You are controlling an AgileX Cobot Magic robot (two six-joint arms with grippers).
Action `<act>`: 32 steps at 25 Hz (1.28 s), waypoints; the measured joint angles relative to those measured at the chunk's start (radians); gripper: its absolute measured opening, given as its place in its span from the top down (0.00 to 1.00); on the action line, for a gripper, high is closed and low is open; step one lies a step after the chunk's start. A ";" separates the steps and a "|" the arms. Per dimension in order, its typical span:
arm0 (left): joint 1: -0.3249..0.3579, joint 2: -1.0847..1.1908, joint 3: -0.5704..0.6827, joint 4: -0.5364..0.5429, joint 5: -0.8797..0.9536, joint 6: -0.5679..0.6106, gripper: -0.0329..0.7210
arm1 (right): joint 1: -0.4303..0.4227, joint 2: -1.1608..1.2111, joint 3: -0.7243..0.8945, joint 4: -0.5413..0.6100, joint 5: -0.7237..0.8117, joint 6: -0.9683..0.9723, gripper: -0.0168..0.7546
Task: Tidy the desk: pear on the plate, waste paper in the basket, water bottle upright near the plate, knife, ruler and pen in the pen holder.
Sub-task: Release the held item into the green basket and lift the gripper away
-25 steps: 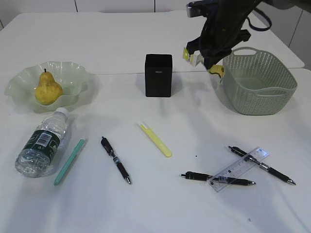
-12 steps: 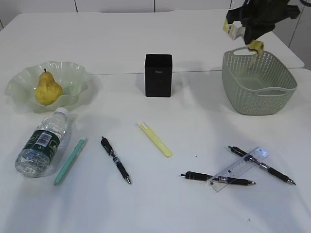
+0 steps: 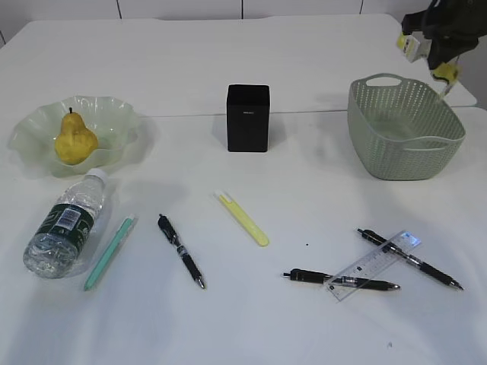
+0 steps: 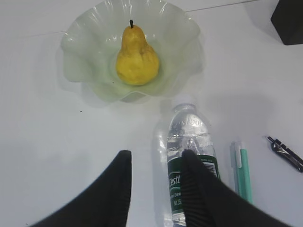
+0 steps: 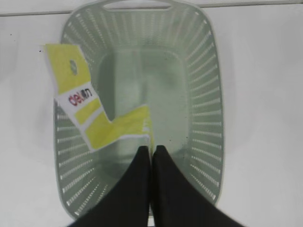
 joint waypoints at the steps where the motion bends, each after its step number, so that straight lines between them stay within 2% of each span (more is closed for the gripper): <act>1: 0.000 0.000 0.000 0.000 0.000 0.000 0.63 | -0.003 0.002 0.000 -0.002 0.000 0.000 0.96; 14: 0.000 0.000 0.000 0.000 0.004 0.000 0.63 | -0.003 0.092 0.000 0.003 0.000 0.002 0.95; 17: 0.000 0.000 0.000 -0.002 0.005 0.000 0.63 | -0.003 0.092 0.000 0.008 0.000 0.008 0.85; 21: 0.000 0.000 0.000 -0.002 0.007 0.000 0.63 | -0.003 0.092 0.000 0.014 0.000 0.028 0.57; 22: 0.000 0.000 0.000 -0.002 0.007 0.000 0.63 | -0.003 0.092 0.000 0.014 0.000 0.032 0.53; 25: 0.000 0.000 0.000 -0.002 0.007 0.000 0.63 | -0.003 0.092 0.000 0.018 0.000 0.034 0.47; 32: 0.000 0.000 0.000 -0.002 0.024 0.000 0.63 | -0.003 0.092 0.000 0.043 0.000 0.036 0.46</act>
